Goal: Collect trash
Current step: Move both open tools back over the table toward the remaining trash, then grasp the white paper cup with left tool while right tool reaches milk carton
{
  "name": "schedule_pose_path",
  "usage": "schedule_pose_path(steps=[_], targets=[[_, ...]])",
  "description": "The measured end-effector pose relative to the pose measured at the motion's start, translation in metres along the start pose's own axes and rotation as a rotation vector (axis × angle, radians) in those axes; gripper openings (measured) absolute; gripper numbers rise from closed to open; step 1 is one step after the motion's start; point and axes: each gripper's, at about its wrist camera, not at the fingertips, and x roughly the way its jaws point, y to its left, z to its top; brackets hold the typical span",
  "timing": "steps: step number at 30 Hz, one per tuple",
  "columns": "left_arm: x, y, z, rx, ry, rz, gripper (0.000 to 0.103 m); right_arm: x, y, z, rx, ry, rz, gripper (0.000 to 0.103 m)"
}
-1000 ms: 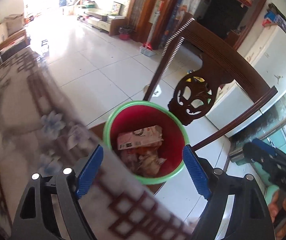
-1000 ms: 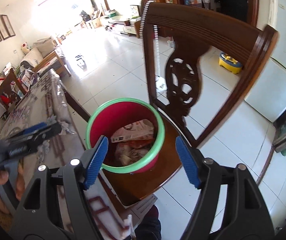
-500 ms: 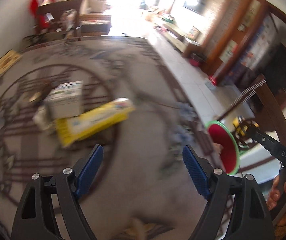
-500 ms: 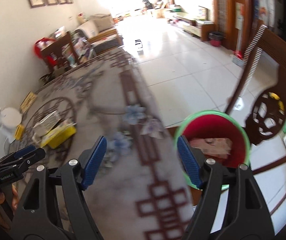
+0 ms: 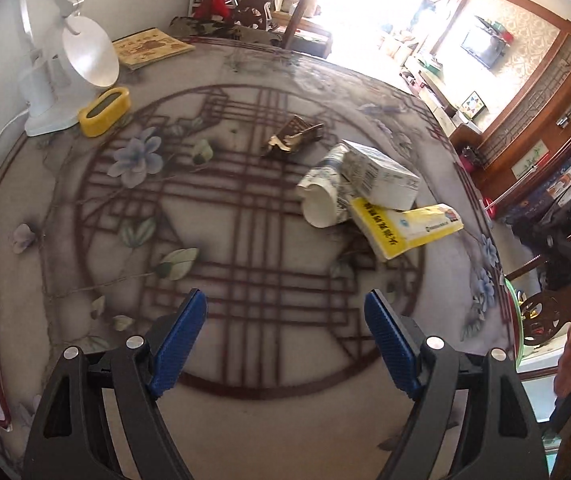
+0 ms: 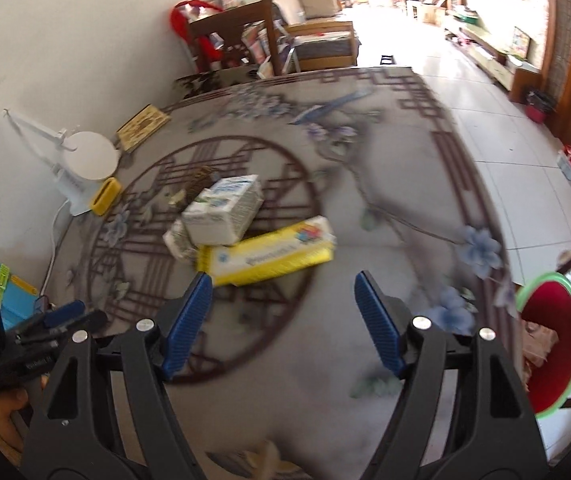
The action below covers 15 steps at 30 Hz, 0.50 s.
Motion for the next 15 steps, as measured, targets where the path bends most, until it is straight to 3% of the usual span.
schedule_pose_path(steps=[7, 13, 15], targets=[[-0.007, 0.006, 0.004, 0.043, -0.016, -0.004, 0.078, 0.065, 0.043, 0.045, -0.036, 0.070, -0.008, 0.072], [-0.016, 0.020, -0.002, 0.031, -0.025, -0.006, 0.078, 0.124, 0.058, 0.055, -0.062, 0.185, -0.066, 0.076], [-0.017, 0.025, -0.005, 0.021, -0.024, -0.007, 0.078, 0.139, 0.058, 0.055, -0.056, 0.215, -0.047, 0.076]])
